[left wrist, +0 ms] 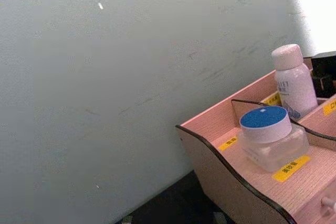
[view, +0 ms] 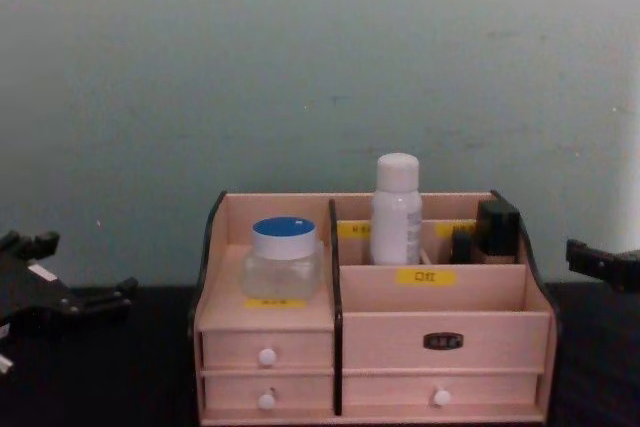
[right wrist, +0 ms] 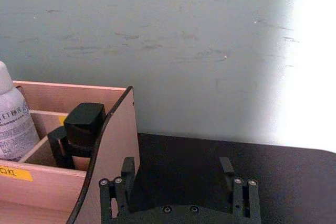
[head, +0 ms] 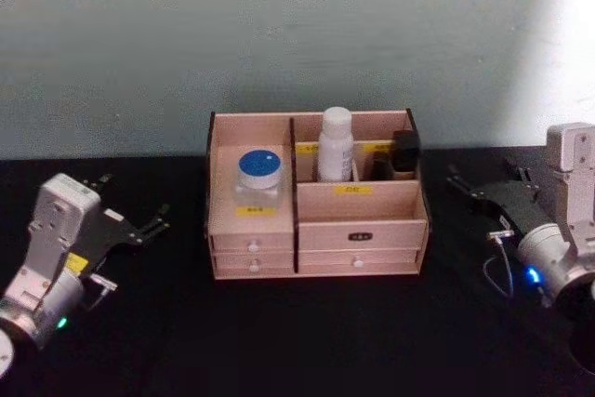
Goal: Pick up the facial cleanser and watermelon frost from the table and place them into the tiered storage box.
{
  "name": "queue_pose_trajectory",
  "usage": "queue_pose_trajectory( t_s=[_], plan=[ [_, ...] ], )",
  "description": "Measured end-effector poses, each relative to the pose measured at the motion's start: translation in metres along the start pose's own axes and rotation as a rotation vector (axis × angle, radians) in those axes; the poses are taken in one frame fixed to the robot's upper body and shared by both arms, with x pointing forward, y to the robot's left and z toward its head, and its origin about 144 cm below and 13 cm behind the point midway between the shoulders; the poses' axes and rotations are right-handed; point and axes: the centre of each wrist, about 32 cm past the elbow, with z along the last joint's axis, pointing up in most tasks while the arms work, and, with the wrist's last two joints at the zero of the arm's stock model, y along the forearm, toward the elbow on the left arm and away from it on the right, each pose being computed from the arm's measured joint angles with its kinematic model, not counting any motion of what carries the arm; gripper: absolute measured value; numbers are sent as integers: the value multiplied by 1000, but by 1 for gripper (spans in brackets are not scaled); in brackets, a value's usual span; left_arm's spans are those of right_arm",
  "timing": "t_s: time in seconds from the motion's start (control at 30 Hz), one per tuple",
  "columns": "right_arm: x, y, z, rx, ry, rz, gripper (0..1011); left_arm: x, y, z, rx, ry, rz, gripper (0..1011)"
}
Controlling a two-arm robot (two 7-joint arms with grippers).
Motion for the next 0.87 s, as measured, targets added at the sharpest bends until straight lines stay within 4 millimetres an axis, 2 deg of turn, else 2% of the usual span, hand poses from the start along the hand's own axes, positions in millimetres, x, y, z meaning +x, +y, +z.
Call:
queue_pose_trajectory(
  t_s=[0.87],
  plan=[
    [0,0,0,0,0,0,1002,0,0,0,0,0,0,1001]
  ],
)
